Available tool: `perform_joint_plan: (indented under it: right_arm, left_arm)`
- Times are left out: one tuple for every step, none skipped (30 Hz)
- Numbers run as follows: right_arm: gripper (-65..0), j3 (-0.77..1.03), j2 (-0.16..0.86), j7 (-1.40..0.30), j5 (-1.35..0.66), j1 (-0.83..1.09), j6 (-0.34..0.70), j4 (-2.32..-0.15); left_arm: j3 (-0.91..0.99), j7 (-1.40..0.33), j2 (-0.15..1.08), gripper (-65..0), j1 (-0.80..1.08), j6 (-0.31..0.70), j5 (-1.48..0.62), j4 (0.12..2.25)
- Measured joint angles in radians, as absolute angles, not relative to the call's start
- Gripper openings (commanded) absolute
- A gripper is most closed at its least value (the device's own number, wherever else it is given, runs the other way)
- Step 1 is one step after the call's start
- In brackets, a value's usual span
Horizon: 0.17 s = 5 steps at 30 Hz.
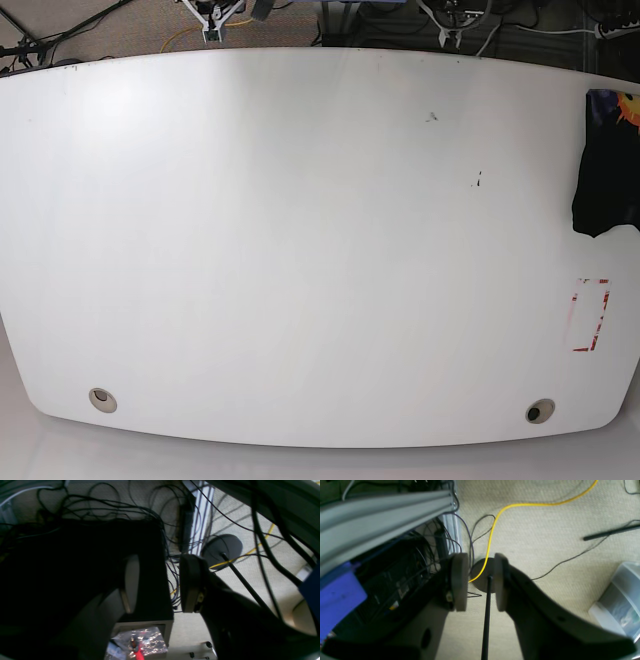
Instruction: Fold the T-shirt properly
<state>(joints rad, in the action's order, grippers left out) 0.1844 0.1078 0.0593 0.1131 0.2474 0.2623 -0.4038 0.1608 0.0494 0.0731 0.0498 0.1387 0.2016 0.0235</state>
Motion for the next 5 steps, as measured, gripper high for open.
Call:
perform_joint_plan:
  right_arm:
    - [-47.9,0.183,0.108,0.06,0.113,0.247,0.262,-0.404]
    - [-47.9,0.183,0.108,0.06,0.113,0.248,0.262,-0.404]
    - [-47.9,0.183,0.109,0.06,0.113,0.249,0.262,-0.404]
    - [-47.9,0.183,0.109,0.06,0.113,0.25,0.262,-0.404]
    - [-47.9,0.183,0.109,0.06,0.113,0.251,0.262,-0.404]
  left_arm:
    - [0.161,0.05,0.072,-41.0,0.049,0.139,0.202,0.023]
    - [0.161,0.05,0.072,-41.0,0.049,0.139,0.202,0.023]
    - [0.161,0.05,0.073,-41.0,0.049,0.139,0.202,0.023]
    - [0.161,0.051,0.074,-41.0,0.049,0.139,0.202,0.023]
    - [0.161,0.051,0.076,-41.0,0.049,0.138,0.202,0.023]
